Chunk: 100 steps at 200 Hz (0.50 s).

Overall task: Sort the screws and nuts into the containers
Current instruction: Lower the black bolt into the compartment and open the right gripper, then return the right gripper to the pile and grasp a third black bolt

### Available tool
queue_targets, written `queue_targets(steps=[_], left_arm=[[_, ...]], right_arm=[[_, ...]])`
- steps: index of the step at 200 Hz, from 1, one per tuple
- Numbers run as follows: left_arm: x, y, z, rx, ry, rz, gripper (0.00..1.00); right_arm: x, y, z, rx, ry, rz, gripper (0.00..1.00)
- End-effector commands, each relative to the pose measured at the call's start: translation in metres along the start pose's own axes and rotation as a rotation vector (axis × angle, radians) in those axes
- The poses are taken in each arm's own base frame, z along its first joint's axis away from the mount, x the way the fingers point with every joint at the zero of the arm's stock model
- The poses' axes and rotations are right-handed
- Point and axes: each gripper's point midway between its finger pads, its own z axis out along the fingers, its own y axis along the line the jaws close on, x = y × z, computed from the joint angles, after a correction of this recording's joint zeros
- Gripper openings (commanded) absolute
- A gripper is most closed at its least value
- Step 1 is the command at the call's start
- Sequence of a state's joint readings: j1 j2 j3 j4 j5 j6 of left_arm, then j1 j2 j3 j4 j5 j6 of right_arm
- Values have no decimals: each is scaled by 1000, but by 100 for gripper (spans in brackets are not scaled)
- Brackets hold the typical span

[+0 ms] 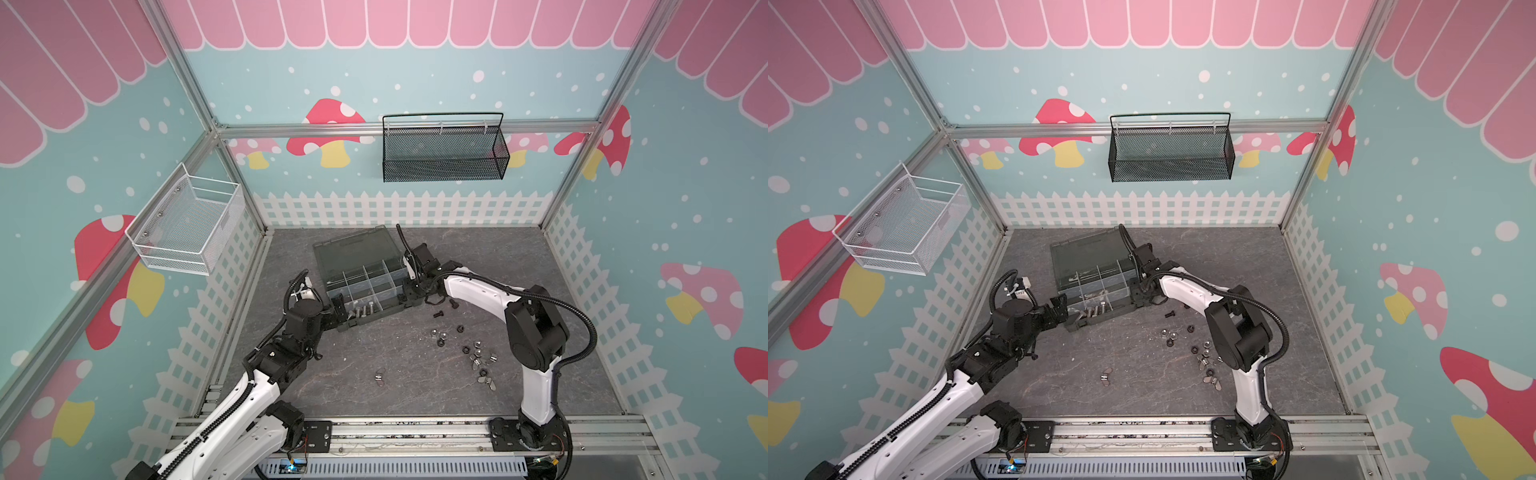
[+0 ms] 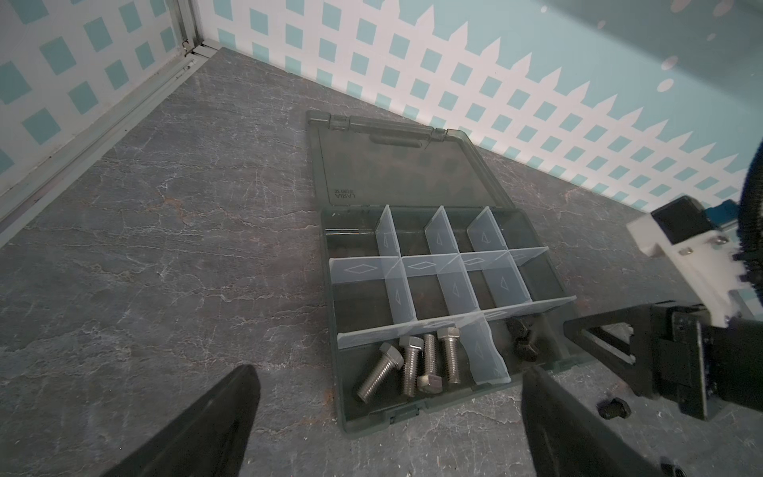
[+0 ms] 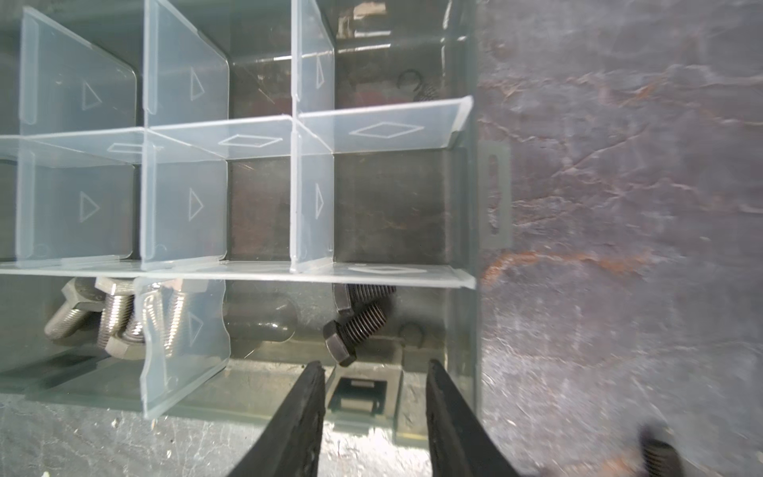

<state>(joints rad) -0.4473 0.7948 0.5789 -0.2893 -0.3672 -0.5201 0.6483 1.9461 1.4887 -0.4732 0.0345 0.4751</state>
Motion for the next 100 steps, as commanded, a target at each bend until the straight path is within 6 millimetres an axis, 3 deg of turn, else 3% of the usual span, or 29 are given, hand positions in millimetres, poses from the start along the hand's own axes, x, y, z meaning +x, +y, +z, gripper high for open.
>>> queue_targets(steps=[1,37,100], left_arm=[[-12,-2,-5,0,-22,-21,99],[-14,-4,-6,8,-25,-21,99],[-14,-7,-4,19,-19,-24,99]], right_arm=[[-11,-11,-37,49,-64,1,45],[11,-42,-54,127,-60,40,48],[59,-98,-66,180,-7,144,53]])
